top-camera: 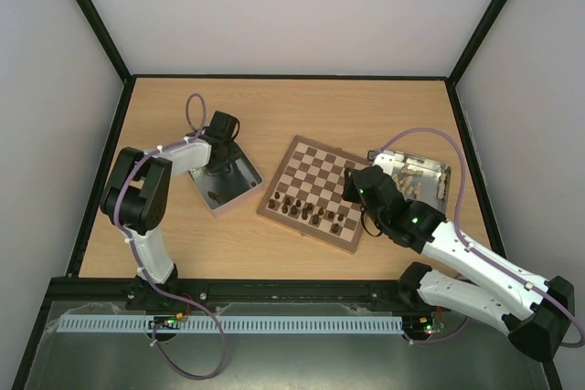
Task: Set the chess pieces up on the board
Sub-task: Pick up the chess piece from the storage box.
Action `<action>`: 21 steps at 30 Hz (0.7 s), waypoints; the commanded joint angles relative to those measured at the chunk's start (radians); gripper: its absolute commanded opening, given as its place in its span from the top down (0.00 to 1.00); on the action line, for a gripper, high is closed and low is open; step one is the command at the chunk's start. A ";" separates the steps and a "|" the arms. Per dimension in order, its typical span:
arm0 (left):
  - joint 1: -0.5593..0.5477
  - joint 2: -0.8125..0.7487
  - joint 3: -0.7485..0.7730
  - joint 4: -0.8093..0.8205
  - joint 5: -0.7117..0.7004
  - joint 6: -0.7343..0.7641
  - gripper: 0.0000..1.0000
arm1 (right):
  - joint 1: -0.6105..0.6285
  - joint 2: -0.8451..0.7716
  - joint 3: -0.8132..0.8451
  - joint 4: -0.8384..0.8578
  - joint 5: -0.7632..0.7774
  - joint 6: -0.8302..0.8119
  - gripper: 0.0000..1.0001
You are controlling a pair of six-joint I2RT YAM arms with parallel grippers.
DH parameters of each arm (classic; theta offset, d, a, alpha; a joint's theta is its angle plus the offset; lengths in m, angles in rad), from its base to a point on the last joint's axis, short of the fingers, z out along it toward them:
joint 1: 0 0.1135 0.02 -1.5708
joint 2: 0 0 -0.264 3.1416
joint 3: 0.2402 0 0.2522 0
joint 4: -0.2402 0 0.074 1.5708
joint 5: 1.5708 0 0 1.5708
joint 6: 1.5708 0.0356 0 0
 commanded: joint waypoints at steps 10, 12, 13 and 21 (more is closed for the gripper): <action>-0.022 0.042 0.018 -0.087 -0.048 0.016 0.74 | -0.005 -0.007 -0.014 0.011 0.029 -0.003 0.68; -0.022 0.044 0.021 -0.085 -0.037 0.021 0.74 | -0.004 -0.007 -0.014 0.010 0.030 -0.003 0.68; -0.023 0.047 0.022 -0.084 -0.032 0.023 0.74 | -0.004 -0.007 -0.014 0.011 0.030 -0.002 0.68; -0.023 0.035 0.005 -0.078 -0.034 0.041 0.91 | -0.004 -0.004 -0.009 0.019 0.019 -0.002 0.68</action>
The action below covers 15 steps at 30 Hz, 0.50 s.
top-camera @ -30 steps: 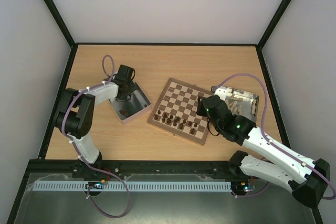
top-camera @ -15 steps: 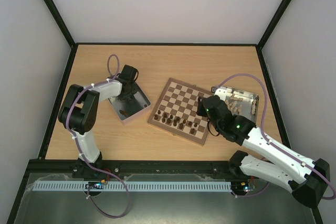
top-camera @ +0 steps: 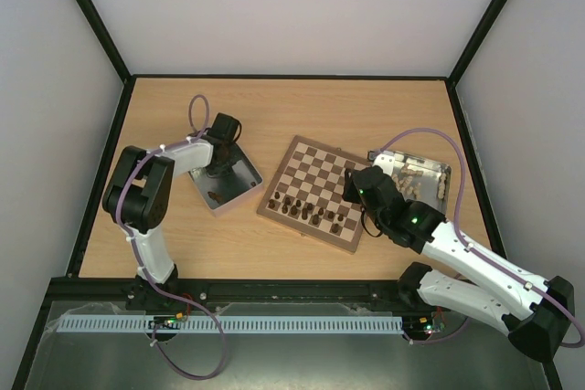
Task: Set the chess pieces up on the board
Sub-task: Pick up the chess piece from the storage box.
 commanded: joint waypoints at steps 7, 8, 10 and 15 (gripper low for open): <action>-0.070 -0.177 -0.071 0.034 0.049 0.120 0.94 | -0.004 0.013 0.001 0.091 -0.150 -0.051 0.63; -0.090 -0.216 -0.088 0.052 0.064 0.152 0.94 | -0.004 0.021 0.006 0.109 -0.208 -0.065 0.61; -0.121 -0.291 -0.129 0.104 0.113 0.232 0.94 | -0.005 0.048 0.027 0.130 -0.313 -0.089 0.57; -0.165 -0.424 -0.223 0.279 0.307 0.403 0.94 | -0.014 0.114 0.128 0.117 -0.486 -0.097 0.52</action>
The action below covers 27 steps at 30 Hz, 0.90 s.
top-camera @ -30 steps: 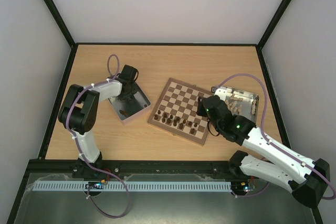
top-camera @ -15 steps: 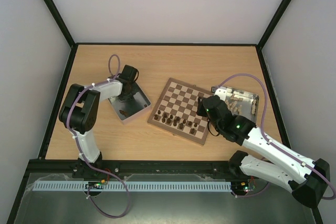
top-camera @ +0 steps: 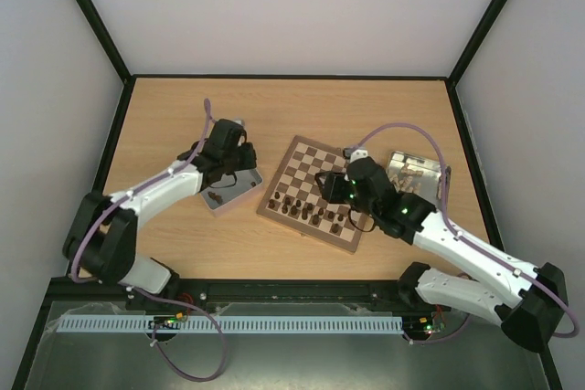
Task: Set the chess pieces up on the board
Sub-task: Pick up the chess piece from the storage box, then place the chess piece on the chessboard.
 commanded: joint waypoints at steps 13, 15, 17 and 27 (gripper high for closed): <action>-0.200 -0.374 -0.357 0.744 0.468 0.774 0.91 | -0.072 0.109 0.274 0.012 -0.321 -0.010 0.46; -0.218 -0.384 -0.367 0.749 0.504 0.873 0.91 | -0.072 0.140 0.294 -0.004 -0.377 -0.031 0.46; -0.231 -0.394 -0.379 0.765 0.508 0.937 0.93 | -0.072 0.167 0.309 -0.019 -0.416 -0.043 0.46; -0.242 -0.379 -0.369 0.753 0.526 1.030 0.93 | -0.072 0.210 0.290 -0.044 -0.530 -0.063 0.61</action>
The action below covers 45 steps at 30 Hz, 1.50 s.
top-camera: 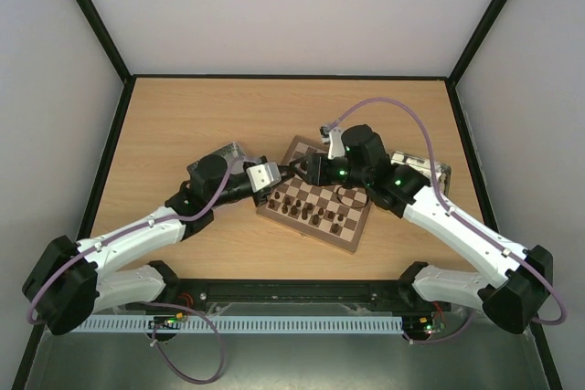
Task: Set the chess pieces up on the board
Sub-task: Place the chess piece on the chessboard.
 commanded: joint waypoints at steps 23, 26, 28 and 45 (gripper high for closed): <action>-0.004 -0.038 -0.075 0.072 -0.356 -0.296 0.26 | -0.002 -0.045 -0.097 -0.241 0.584 0.007 0.97; 0.001 -0.073 -0.080 0.009 -0.534 -0.432 0.25 | 0.000 -0.055 -0.153 -0.314 0.644 0.054 0.97; 0.007 -0.100 -0.072 -0.048 -0.629 -0.518 0.24 | 0.002 -0.067 -0.193 -0.338 0.652 0.092 0.98; 0.202 -0.198 -0.008 -0.366 -0.712 -0.825 0.05 | 0.003 -0.010 -0.394 -0.250 0.513 0.159 0.98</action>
